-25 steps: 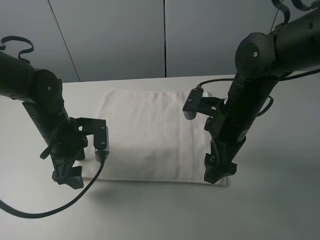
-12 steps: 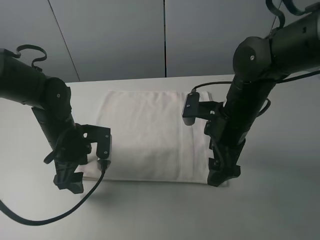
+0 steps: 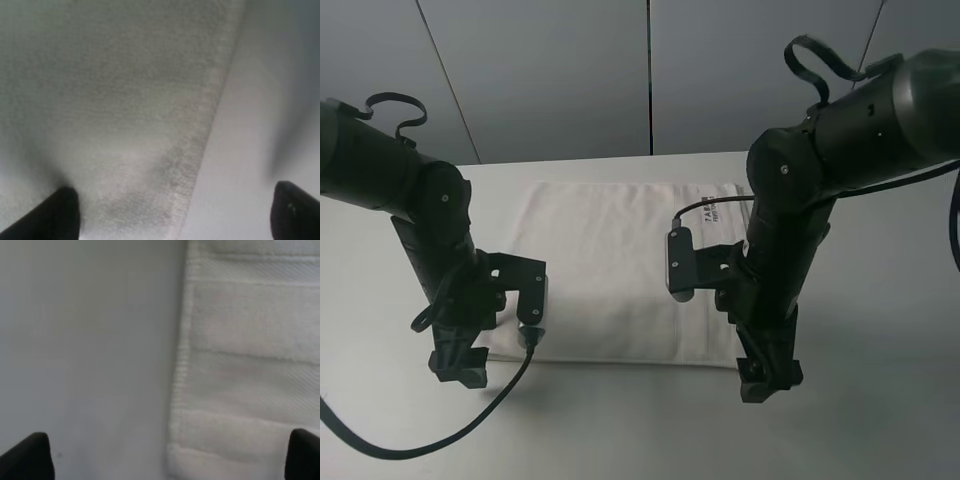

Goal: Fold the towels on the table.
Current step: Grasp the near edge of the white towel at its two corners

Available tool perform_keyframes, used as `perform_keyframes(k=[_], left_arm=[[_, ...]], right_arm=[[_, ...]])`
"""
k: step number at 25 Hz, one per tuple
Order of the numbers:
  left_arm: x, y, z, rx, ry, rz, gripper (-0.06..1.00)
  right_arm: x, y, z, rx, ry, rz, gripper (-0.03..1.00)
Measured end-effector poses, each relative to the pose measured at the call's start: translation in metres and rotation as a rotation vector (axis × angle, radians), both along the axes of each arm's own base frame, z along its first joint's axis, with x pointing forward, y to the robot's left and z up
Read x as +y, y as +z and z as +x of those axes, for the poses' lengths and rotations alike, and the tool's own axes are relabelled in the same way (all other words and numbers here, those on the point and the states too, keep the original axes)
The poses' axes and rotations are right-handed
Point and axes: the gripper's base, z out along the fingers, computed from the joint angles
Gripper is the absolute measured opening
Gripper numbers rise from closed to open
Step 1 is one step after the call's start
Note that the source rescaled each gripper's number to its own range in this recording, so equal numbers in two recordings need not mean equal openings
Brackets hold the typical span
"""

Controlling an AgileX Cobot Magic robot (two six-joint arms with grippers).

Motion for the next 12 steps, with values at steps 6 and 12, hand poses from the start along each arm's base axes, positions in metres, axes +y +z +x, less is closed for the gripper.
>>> perform_keyframes(k=[6, 12], left_arm=[[0.000, 0.000, 0.000, -0.001, 0.008, 0.001, 1.00], [0.000, 0.000, 0.000, -0.001, 0.008, 0.001, 0.99]], right_arm=[[-0.005, -0.011, 0.005, -0.040, 0.003, -0.060, 1.00], [-0.005, -0.021, 0.007, -0.050, -0.023, -0.082, 1.00]])
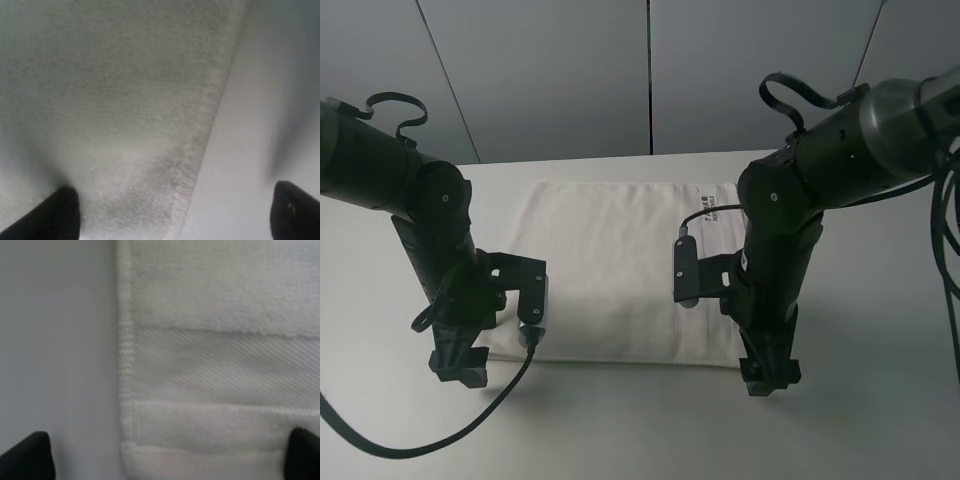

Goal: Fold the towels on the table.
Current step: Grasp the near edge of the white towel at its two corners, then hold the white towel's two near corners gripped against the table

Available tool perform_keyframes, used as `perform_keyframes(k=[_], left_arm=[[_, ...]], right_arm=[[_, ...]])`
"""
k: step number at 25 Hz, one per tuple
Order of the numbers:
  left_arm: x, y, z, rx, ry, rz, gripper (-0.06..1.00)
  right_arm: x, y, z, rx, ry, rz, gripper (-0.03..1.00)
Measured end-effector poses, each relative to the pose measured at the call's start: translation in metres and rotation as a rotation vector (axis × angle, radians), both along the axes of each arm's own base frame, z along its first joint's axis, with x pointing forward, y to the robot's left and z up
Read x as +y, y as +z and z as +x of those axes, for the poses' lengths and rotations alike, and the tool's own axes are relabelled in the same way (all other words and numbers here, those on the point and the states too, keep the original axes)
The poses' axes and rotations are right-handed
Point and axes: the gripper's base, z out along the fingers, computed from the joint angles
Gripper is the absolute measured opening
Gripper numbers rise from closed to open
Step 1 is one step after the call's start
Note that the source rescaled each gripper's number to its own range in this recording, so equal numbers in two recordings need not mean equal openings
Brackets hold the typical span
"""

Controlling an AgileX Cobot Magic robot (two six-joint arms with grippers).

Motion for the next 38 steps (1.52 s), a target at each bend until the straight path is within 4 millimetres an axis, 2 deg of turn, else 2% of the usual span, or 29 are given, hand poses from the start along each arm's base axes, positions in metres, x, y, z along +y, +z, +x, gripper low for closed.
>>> perform_keyframes(k=[12, 14, 19, 25, 28, 29, 35, 37, 38], left_arm=[[-0.0001, 0.0000, 0.0001, -0.002, 0.010, -0.001, 0.99], [-0.0002, 0.0000, 0.0003, -0.004, 0.022, -0.001, 0.99], [-0.0005, -0.0001, 0.0003, -0.009, 0.024, 0.000, 0.99], [-0.0006, -0.0001, 0.0004, -0.011, 0.034, 0.000, 0.99], [-0.0010, -0.0001, 0.0001, -0.012, 0.039, 0.002, 0.99], [-0.0011, -0.0001, 0.0002, -0.013, 0.041, 0.000, 0.99], [-0.0014, -0.0001, 0.0006, -0.018, 0.042, -0.003, 0.97], [-0.0019, -0.0010, 0.0018, -0.030, 0.038, -0.008, 0.86], [-0.0022, -0.0010, 0.0027, -0.039, 0.033, -0.012, 0.75]], right_arm=[[0.0003, -0.0057, 0.0003, -0.008, 0.015, -0.014, 0.99], [0.0003, -0.0069, 0.0010, -0.022, 0.019, -0.008, 0.90], [0.0004, -0.0084, 0.0049, -0.064, 0.053, -0.005, 0.53], [0.0012, -0.0085, 0.0059, -0.075, 0.055, 0.003, 0.28], [0.0012, -0.0085, 0.0059, -0.075, 0.055, 0.003, 0.05], [0.0012, -0.0085, 0.0059, -0.075, 0.055, 0.003, 0.02], [0.0012, -0.0085, 0.0059, -0.075, 0.063, 0.003, 0.02], [0.0012, -0.0085, 0.0059, -0.075, 0.063, 0.003, 0.02], [0.0012, -0.0085, 0.0059, -0.075, 0.063, 0.003, 0.02]])
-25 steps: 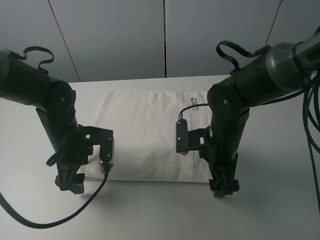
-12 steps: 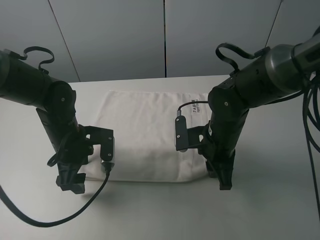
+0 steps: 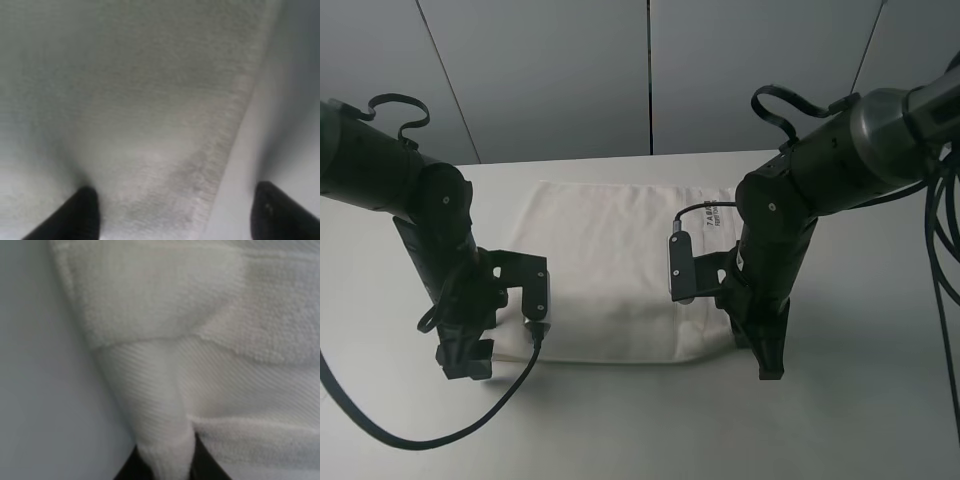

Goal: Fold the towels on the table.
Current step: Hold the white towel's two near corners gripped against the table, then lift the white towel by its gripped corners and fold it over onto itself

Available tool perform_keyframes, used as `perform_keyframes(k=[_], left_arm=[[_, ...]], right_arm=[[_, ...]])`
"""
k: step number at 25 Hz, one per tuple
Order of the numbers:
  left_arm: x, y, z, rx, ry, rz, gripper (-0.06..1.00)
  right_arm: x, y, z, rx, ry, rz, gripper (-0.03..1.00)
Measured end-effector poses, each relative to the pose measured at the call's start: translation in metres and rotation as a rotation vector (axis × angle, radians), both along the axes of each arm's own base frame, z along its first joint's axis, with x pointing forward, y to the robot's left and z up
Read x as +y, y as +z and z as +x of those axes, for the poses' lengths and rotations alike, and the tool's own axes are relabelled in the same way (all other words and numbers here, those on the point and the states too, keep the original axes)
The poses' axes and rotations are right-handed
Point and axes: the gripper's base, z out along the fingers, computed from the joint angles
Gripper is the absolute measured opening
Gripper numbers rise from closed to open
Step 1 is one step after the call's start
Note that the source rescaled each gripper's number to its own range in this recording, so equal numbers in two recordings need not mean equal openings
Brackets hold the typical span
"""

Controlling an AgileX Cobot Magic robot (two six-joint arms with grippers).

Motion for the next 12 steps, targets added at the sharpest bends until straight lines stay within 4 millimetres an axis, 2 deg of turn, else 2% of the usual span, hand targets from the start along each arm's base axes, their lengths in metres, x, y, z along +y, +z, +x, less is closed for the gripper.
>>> perform_keyframes(k=[3, 5, 7, 9, 12], left_arm=[[-0.0008, -0.0013, 0.0020, -0.019, -0.012, -0.007, 0.40], [-0.0009, -0.0016, 0.0022, -0.021, -0.013, -0.008, 0.22], [-0.0010, -0.0019, 0.0022, -0.021, -0.013, -0.009, 0.09], [-0.0009, -0.0019, 0.0023, -0.022, -0.014, -0.008, 0.02], [-0.0007, -0.0019, 0.0026, -0.026, 0.007, -0.004, 0.01]], right_arm=[[0.0003, 0.0000, -0.0002, 0.002, -0.004, 0.003, 0.02], [0.0012, 0.0000, -0.0003, 0.003, -0.015, 0.013, 0.02], [0.0021, -0.0001, -0.0006, 0.006, -0.029, 0.023, 0.02], [0.0028, -0.0001, -0.0011, 0.011, -0.042, 0.030, 0.02], [0.0034, -0.0001, -0.0014, 0.014, -0.052, 0.036, 0.02]])
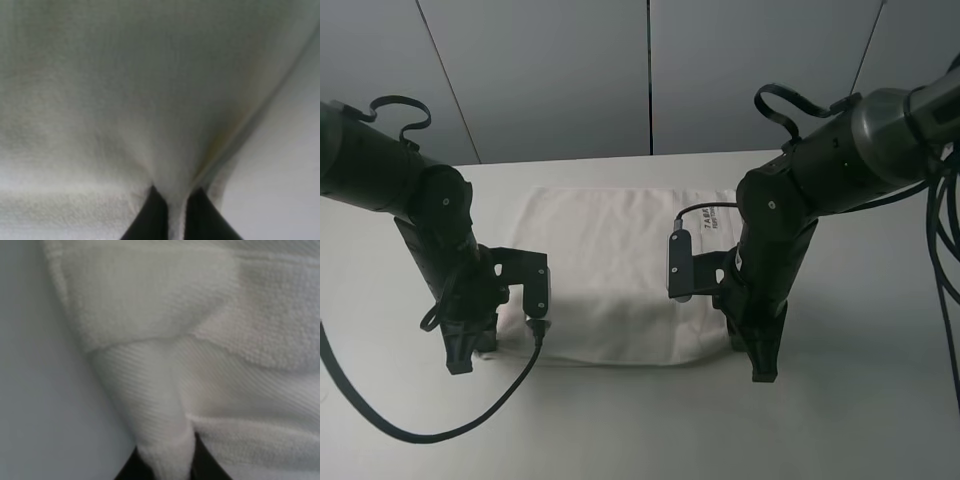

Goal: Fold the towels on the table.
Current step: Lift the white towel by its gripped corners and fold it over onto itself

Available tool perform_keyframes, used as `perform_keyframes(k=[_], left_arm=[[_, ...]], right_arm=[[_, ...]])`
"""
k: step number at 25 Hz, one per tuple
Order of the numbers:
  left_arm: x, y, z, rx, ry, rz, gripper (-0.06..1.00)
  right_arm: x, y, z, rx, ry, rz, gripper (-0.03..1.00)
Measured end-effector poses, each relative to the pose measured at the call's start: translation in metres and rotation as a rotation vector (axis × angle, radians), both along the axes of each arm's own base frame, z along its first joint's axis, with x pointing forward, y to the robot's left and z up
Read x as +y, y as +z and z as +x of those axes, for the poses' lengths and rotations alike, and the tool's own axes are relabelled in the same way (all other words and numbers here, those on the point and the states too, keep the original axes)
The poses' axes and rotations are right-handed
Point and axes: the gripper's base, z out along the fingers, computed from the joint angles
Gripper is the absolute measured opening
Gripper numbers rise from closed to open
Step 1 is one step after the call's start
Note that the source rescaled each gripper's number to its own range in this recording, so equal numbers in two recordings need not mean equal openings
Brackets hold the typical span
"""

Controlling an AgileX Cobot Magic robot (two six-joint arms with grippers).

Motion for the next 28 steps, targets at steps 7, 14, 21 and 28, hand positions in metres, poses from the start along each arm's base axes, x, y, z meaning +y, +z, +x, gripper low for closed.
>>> perform_keyframes(k=[7, 14, 21, 28], left_arm=[[0.000, 0.001, 0.000, -0.008, 0.064, 0.000, 0.01], [0.001, 0.014, -0.002, -0.005, 0.131, -0.007, 0.00], [0.006, 0.028, -0.011, 0.054, 0.165, 0.018, 0.00], [0.003, 0.056, -0.014, 0.006, 0.219, -0.084, 0.00]], right_arm=[[0.002, 0.001, -0.001, 0.012, -0.045, 0.025, 0.02], [0.000, 0.010, -0.011, 0.082, -0.102, 0.028, 0.02], [-0.006, 0.038, -0.022, 0.136, -0.118, 0.004, 0.02], [-0.010, 0.078, -0.027, 0.052, -0.177, 0.079, 0.02]])
